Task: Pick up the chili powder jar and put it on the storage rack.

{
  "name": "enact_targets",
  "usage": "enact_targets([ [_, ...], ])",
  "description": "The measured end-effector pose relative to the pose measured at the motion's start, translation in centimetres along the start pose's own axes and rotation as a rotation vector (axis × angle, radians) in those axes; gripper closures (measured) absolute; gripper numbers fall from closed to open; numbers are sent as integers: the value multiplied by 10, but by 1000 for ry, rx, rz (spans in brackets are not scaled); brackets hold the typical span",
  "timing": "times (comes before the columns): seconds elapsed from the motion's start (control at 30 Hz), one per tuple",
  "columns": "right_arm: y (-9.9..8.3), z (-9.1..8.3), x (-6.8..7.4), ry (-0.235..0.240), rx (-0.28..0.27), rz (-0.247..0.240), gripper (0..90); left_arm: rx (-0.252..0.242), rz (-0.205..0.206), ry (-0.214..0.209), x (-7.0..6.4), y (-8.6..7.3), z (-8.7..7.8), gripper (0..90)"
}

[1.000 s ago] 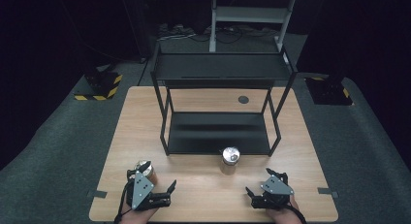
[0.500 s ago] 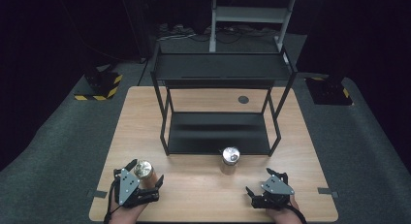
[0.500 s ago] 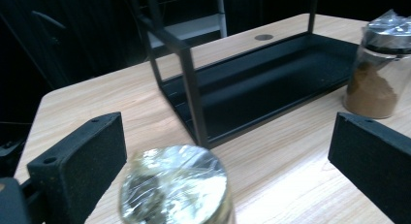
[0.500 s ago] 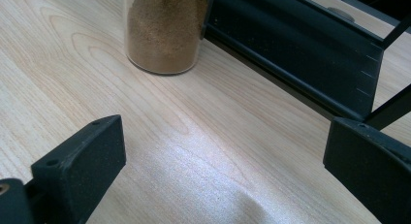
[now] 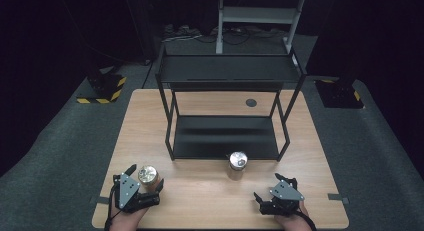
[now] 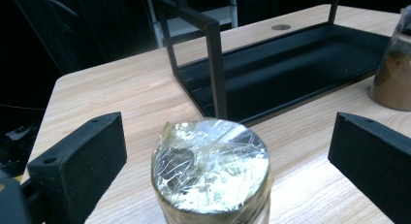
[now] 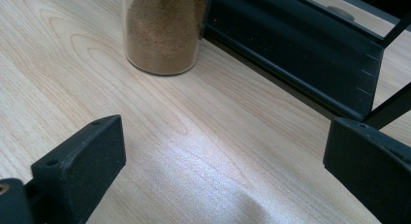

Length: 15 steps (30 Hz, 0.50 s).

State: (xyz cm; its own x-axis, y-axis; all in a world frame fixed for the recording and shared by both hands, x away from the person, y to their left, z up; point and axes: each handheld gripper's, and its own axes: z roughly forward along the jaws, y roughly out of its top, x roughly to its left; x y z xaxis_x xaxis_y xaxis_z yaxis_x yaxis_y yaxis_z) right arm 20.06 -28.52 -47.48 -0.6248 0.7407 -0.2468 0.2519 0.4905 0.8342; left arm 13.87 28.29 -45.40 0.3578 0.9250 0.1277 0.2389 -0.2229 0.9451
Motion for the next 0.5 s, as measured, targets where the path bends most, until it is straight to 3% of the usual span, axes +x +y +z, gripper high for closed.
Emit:
enact_targets([
  [0.5,0,0,-1,3,0,8,3,8,-46,-7,7,-10,6,30],
])
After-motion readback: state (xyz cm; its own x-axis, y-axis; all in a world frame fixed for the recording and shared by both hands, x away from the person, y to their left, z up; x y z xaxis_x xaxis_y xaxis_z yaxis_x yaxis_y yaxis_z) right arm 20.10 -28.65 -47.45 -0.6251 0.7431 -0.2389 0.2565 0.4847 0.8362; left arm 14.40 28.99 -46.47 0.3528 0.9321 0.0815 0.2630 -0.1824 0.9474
